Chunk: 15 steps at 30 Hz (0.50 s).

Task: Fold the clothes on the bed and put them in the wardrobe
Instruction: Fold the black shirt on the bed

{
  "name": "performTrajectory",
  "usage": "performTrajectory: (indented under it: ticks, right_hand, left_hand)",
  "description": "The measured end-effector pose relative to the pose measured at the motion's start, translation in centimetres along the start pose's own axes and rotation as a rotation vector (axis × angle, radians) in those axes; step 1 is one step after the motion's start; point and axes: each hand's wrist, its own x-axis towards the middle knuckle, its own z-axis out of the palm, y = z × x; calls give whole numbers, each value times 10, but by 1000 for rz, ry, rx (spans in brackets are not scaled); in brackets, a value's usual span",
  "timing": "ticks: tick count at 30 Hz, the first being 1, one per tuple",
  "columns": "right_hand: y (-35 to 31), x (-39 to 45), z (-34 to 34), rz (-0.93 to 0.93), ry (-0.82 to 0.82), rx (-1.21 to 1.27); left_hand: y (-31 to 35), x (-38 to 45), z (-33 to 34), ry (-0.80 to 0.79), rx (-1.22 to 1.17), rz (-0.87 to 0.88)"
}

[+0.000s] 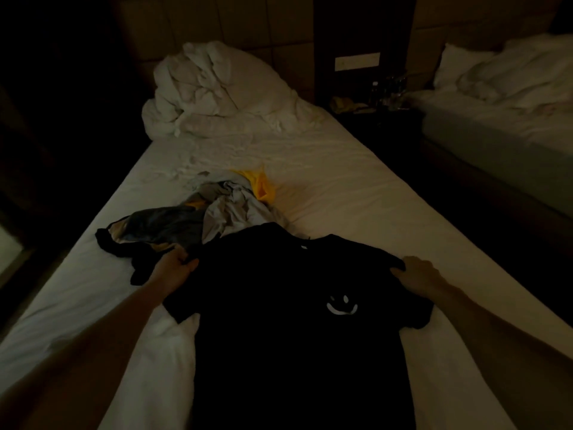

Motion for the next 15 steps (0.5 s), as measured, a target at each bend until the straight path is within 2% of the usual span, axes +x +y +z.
performTrajectory:
  ticks: [4, 7, 9, 12, 14, 15]
  right_hand:
    - [-17, -16, -13, -114, 85, -42]
    - [-28, -15, -19, -114, 108, -35]
    - [-38, -12, -22, -86, 106, 172]
    - [-55, -14, -24, -8, 29, 541]
    - [-63, -14, -23, 40, -55, 741]
    - [-66, -14, -23, 60, -84, 821]
  left_hand:
    - [30, -2, -23, 19, 270, 65]
    - [77, 2, -30, -83, 333, 13]
    - [110, 6, -24, -196, 121, -24]
    - [157, -9, 1, -462, -562, -152]
    - [176, -18, 18, -442, -809, -203]
    - [181, -19, 26, -408, -859, -198]
